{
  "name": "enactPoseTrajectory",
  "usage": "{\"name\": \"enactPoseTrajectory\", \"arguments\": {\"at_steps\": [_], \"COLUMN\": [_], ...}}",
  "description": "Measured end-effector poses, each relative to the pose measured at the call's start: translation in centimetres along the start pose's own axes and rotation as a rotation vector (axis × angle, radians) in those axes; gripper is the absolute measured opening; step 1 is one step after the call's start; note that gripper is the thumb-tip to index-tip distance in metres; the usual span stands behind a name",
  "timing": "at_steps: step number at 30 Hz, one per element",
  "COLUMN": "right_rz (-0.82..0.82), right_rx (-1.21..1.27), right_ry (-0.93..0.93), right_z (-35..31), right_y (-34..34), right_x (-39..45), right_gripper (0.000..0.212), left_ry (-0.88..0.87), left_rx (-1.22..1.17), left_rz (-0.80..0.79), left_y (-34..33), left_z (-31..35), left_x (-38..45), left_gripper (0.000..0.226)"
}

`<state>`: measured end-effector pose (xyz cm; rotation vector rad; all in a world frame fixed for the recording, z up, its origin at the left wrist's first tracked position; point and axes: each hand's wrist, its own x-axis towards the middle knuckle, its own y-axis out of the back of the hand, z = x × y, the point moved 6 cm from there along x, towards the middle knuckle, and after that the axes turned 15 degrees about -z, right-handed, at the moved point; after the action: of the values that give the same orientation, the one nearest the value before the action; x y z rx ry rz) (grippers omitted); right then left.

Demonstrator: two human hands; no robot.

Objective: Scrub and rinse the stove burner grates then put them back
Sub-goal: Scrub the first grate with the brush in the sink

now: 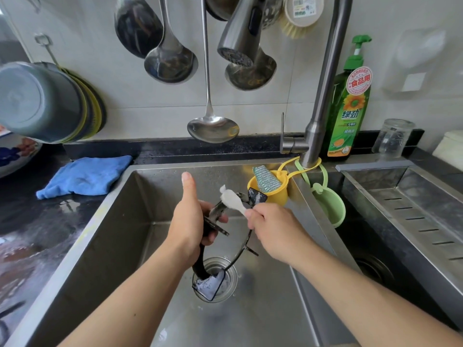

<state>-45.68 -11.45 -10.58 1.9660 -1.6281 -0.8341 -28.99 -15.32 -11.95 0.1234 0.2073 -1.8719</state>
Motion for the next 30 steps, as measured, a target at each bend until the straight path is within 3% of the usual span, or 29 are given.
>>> {"name": "enactPoseTrajectory", "arguments": {"at_steps": [5,10,18,21,23,26,30], "right_rz": [-0.178,0.038,0.307,0.188,0.11,0.131,0.075], "right_rx": [-0.03,0.042,0.324,0.382,0.365,0.253,0.18], "right_ry": [0.09,-0.058,-0.161,-0.167,-0.15,-0.177,-0.198], "right_z": [-1.2,1.0,3.9,3.5,3.3,3.6,3.3], "right_y": [-2.4,0.6,3.9,3.0,2.2,2.6,1.8], "right_x": [-0.6,0.6,0.3,0.4,0.5,0.5,0.5], "right_gripper": [0.038,0.039,0.046,0.051,0.041,0.029,0.024], "left_ry": [-0.035,-0.015,-0.029,-0.003,0.011,0.084,0.243], "left_rx": [0.005,0.091,0.108,0.067,0.051,0.065,0.475], "left_rz": [0.033,0.039,0.028,-0.028,-0.073,-0.209,-0.358], "left_y": [-0.1,0.3,1.0,0.6,0.2,-0.5,-1.0], "left_z": [0.5,0.3,0.4,0.4,0.3,0.1,-1.0], "left_x": [-0.3,0.0,0.2,0.2,0.1,-0.1,-0.5], "left_gripper": [0.096,0.104,0.091,0.079,0.071,0.059,0.043]}}
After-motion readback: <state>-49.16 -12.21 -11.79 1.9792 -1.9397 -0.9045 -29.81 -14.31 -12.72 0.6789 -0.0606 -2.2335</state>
